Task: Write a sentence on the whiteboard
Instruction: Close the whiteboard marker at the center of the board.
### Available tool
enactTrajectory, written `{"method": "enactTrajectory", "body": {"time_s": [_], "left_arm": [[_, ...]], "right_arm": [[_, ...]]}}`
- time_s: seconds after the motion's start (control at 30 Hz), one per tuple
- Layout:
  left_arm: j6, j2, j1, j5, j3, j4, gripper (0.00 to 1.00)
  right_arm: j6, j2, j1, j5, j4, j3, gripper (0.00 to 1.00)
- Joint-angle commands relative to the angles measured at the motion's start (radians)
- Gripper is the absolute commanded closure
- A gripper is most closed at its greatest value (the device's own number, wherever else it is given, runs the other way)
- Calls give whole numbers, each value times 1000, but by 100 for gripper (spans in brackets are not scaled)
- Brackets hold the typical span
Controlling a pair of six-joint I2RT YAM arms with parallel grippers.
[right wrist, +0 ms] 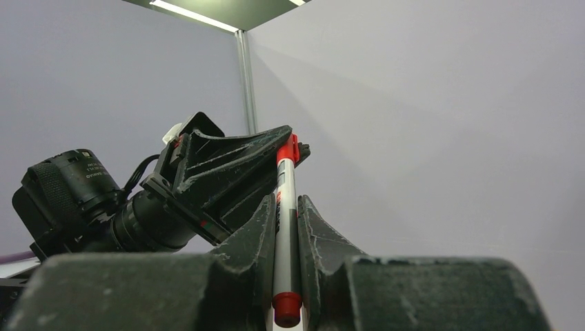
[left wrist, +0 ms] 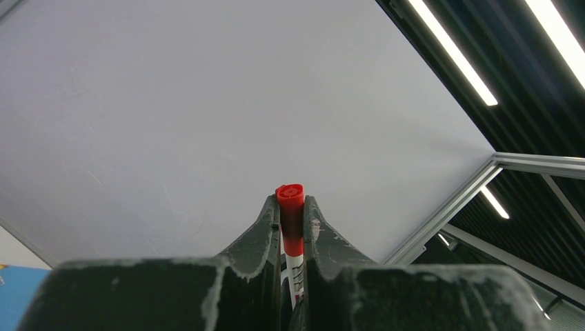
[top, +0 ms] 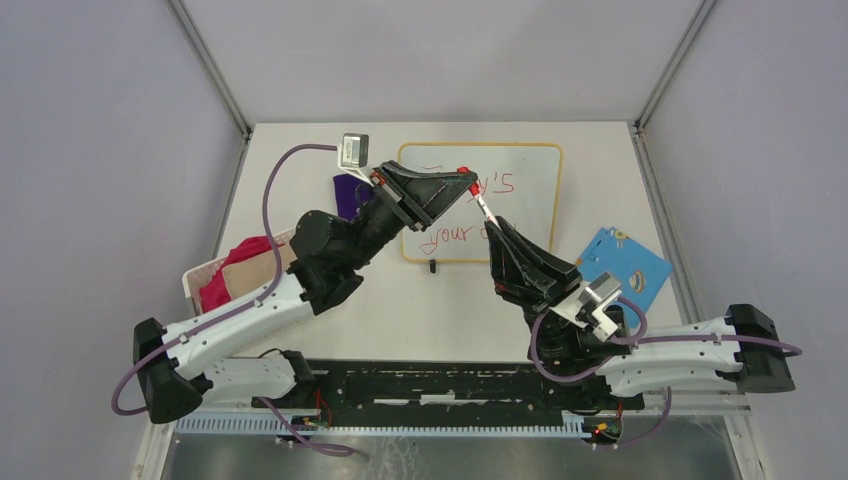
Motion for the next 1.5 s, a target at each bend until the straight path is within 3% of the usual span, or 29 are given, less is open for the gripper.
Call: {"method": "enactTrajectory", "body": {"time_s": [0.0,0.53,0.7,1.07,1.47], "left_arm": [[73,31,-87,211,-47,-107,98],[121,31,-115,195,-53,-155,98],[132,25,-115,184,-59,-172,85],[139,6,-119,174,-80,-174,79],[135,-39,-117,92,-89,-196,41]], "right_arm": [[-20,17,-12,41,-9,61,100],[-27,25,-16,32,-15,75,100],[-26,23,-18,30,-19,76,100],[-25,24,-19,29,-24,81,100],[-3,-2,-19,15,-46,65,100]]}}
